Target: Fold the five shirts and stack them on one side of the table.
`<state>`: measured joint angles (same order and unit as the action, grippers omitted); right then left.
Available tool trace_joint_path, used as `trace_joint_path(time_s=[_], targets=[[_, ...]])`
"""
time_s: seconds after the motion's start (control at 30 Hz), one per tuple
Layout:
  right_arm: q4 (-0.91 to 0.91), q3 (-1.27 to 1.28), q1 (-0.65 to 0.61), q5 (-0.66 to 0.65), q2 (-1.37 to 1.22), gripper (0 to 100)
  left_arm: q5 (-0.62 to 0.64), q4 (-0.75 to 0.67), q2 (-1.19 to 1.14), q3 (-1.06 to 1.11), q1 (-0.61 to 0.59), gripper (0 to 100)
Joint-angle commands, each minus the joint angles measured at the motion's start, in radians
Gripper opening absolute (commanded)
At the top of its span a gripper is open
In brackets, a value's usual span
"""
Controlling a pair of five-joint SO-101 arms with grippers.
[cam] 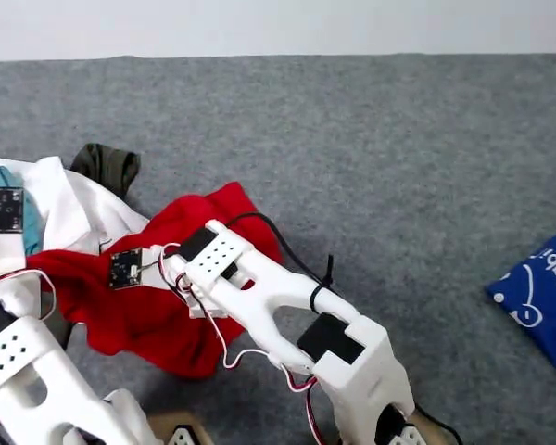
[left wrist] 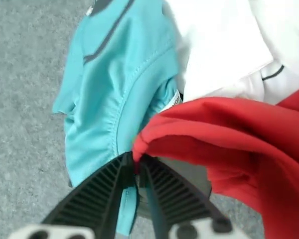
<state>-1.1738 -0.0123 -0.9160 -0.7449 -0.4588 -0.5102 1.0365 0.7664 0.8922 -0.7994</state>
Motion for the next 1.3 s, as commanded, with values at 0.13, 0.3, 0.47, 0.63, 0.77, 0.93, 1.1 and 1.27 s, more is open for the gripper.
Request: trace_joint_path(time_s=[0.13, 0.3, 0.47, 0.63, 0.77, 0.93, 1.1, 1.27], targets=[[-0.107, -0.124, 0.044, -0.014, 0.085, 1.1, -0.005, -0.028, 0.017, -0.005, 0.0, 0], [-0.239, -0.253, 0.114, -0.014, 0.154, 1.1, -0.005, -0.012, 0.017, -0.041, 0.0, 0], [-0.34, -0.344, 0.174, -0.014, 0.191, 1.1, -0.005, 0.021, 0.017, -0.088, 0.002, 0], [-0.381, -0.344, 0.208, -0.009, 0.125, 2.1, -0.002, 0.021, 0.017, -0.088, 0.002, 0], [-0.381, -0.347, 0.208, -0.006, 0.015, 7.9, -0.002, 0.021, 0.015, -0.087, 0.002, 0], [-0.387, -0.365, 0.202, 0.005, -0.044, 8.6, -0.002, 0.021, 0.012, -0.087, 0.002, 0], [-0.466, -0.439, 0.191, 0.025, -0.05, 8.3, -0.002, 0.021, 0.015, -0.087, 0.002, 0], [-0.453, -0.442, 0.183, -0.015, -0.045, 0.8, -0.002, 0.021, 0.011, -0.085, 0.002, 0]])
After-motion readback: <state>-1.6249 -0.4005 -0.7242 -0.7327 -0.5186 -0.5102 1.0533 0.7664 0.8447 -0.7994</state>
